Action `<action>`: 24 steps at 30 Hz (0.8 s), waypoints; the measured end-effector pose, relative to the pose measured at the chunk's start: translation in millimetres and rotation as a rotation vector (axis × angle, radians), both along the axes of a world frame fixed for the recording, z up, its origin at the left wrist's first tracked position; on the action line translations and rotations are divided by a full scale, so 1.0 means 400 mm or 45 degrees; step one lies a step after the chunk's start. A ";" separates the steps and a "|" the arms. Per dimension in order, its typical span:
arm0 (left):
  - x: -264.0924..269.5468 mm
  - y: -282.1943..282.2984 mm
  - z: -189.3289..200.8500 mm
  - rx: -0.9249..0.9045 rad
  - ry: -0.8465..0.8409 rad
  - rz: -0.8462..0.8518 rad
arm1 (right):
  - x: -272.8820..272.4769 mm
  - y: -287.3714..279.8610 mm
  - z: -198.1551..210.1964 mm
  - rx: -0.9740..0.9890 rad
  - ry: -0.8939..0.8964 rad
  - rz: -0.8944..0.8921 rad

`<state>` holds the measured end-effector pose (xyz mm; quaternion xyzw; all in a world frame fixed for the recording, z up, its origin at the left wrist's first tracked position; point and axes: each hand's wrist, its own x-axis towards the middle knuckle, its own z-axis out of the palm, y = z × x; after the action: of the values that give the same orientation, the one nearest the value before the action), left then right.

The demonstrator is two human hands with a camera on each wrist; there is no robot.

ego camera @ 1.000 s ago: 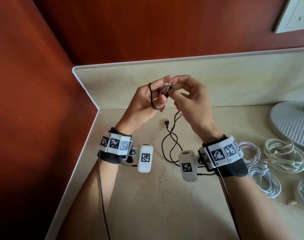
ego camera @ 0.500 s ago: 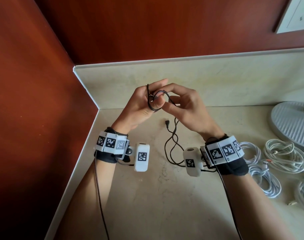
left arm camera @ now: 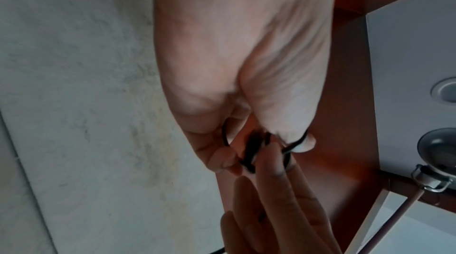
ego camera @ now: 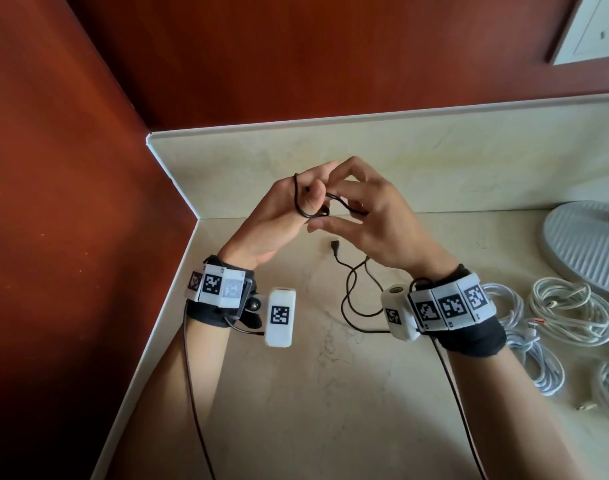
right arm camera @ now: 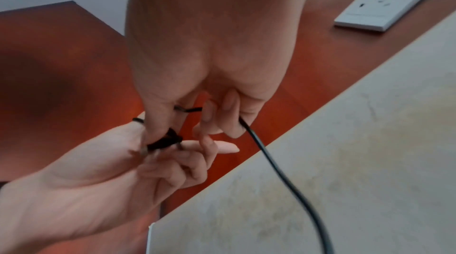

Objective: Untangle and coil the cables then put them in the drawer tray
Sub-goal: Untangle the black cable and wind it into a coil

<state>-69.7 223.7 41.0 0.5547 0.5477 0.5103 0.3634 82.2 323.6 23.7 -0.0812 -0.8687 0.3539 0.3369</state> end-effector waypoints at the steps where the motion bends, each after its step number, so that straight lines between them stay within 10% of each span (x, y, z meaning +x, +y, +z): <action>1: 0.000 0.001 0.000 -0.009 0.011 0.009 | 0.005 0.003 0.002 0.061 -0.055 -0.037; 15: 0.010 0.000 -0.012 -0.212 0.296 0.060 | 0.026 0.008 0.000 0.033 -0.230 0.082; 24: -0.058 0.012 -0.004 -0.108 -0.169 0.250 | 0.067 0.046 -0.004 -0.595 -0.263 0.334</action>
<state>-93.0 228.5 39.4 0.4475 0.5953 0.5553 0.3702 109.1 342.2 22.0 -0.0793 -0.7963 0.5751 0.1700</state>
